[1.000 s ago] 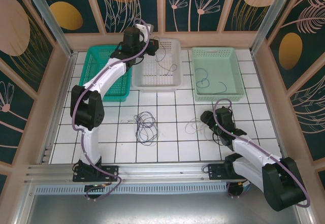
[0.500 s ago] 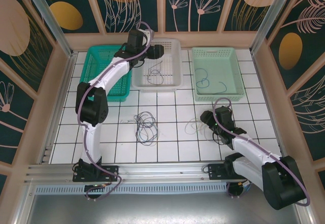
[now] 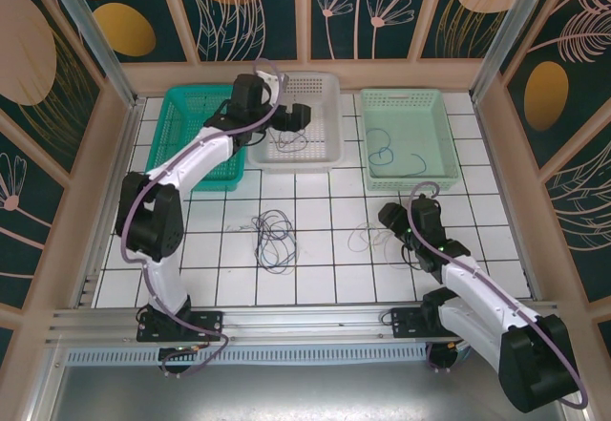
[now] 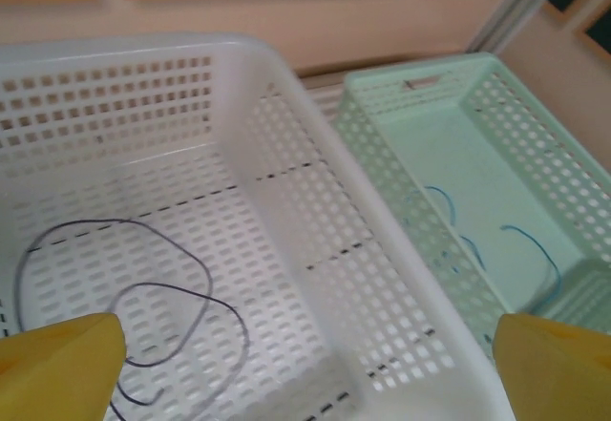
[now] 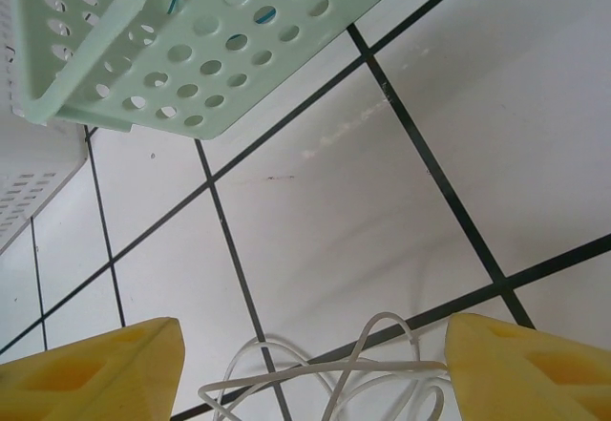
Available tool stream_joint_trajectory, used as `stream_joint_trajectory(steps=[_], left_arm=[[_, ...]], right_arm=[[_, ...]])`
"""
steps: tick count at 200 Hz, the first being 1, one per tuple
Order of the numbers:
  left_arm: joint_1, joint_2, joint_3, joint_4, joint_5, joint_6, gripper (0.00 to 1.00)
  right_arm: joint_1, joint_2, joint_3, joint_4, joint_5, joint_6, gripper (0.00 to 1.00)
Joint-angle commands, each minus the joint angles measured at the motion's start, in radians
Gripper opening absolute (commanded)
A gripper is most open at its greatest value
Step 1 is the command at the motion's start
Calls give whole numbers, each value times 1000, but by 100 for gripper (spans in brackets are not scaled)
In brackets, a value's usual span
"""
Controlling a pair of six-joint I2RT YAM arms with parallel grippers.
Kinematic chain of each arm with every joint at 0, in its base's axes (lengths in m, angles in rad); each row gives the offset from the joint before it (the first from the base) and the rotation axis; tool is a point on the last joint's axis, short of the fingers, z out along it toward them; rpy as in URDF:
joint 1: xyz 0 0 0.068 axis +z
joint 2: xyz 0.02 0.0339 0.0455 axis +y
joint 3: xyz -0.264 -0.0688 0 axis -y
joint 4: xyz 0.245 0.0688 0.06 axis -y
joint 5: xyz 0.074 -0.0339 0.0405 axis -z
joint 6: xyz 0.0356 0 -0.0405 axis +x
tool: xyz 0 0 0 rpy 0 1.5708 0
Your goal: Untangle the cables
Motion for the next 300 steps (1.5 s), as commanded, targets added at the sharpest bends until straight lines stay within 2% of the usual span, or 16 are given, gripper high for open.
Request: stream_joint_trajectory(steps=[1,28,62,94,122,160,185,197,243,275,300], left_arm=[[-61,-82,-75,89,49,119,99],[-124,-140,-174,110,155,216,96],[-196,-141,-259,72,279,330,90],[-274,-76,-272,7,346,367,81],[-351,-32,-250,-15,328,425,80],[-425,76,-139,-92,297,480,80],[-469,129,-94,-106,215,487,77],[-480,147,-75,-99,184,479,76],[-504,227,-5,-98,186,467,72],[-531,264,22,-113,141,473,67],[-534,295,41,-131,145,466,65]], right_arm=[[-3,-12,35,-28,0,-5,73],[-7,-27,51,-28,-1,-3,73],[-19,-42,59,-32,-10,0,73],[-50,-52,48,-43,-24,7,73],[-84,-78,48,-70,-28,-2,75],[-134,-101,51,-109,-29,-20,75],[-164,-129,49,-134,-42,-34,75],[-185,-144,48,-145,-59,-44,76],[-286,-179,32,-166,-129,-84,76],[-327,-196,20,-166,-155,-101,75],[-343,-197,14,-162,-172,-106,75]])
